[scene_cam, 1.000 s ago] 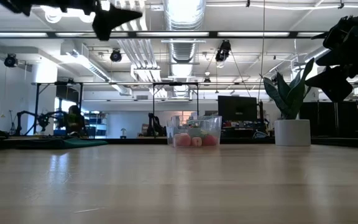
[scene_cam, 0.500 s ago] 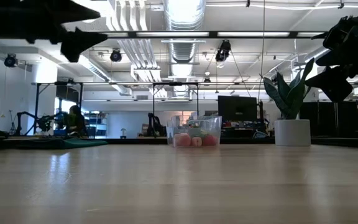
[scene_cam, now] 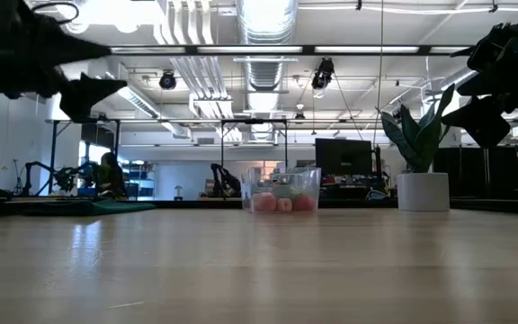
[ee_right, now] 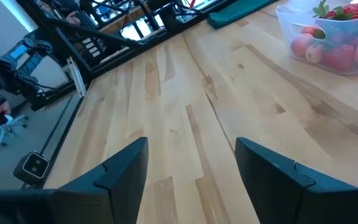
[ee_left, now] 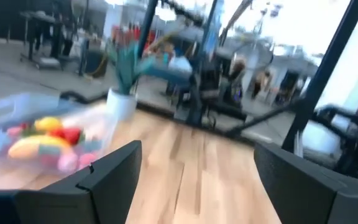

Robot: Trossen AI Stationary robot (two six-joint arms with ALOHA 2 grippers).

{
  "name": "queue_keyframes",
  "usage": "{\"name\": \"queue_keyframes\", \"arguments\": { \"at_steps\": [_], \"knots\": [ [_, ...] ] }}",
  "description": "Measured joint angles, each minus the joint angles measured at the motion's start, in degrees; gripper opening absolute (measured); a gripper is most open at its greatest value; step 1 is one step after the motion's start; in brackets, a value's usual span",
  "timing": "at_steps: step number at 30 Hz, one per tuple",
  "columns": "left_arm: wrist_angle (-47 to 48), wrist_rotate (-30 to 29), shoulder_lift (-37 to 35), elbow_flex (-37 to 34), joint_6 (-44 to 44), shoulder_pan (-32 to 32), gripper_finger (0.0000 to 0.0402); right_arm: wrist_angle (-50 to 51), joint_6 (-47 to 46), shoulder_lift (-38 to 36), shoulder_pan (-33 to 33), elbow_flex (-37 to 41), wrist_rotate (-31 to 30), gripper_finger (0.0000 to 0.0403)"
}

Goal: Pick and placing Produce into tupperware
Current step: Return to Home Position

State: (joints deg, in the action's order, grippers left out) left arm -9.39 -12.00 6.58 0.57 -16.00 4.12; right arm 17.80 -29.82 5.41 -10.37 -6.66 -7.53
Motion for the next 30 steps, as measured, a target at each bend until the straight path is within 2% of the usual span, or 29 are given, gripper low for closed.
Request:
{"name": "queue_keyframes", "arguments": {
  "at_steps": [3,7,9,20,30],
  "knots": [
    [6.8,0.1,-3.1,0.0,-0.1,0.0,0.0297,0.0,2.6,0.0,0.0,0.0,0.0,0.0233],
    [6.6,0.1,-3.4,0.0,1.0,0.0,0.0297,0.0,16.9,0.0,0.0,0.0,0.0,0.0233],
    [6.6,0.1,-4.0,0.0,0.1,0.0,0.0297,0.0,21.1,0.0,0.0,0.0,0.0,0.0233],
    [6.7,0.0,-2.4,-0.1,0.0,0.0,0.0297,-1.2,33.6,0.0,0.0,0.0,-1.6,0.0233],
    [6.7,0.0,-1.0,-0.1,0.1,0.0,0.0297,-5.3,33.0,0.0,0.0,0.0,-1.6,0.0233]
  ]
}}
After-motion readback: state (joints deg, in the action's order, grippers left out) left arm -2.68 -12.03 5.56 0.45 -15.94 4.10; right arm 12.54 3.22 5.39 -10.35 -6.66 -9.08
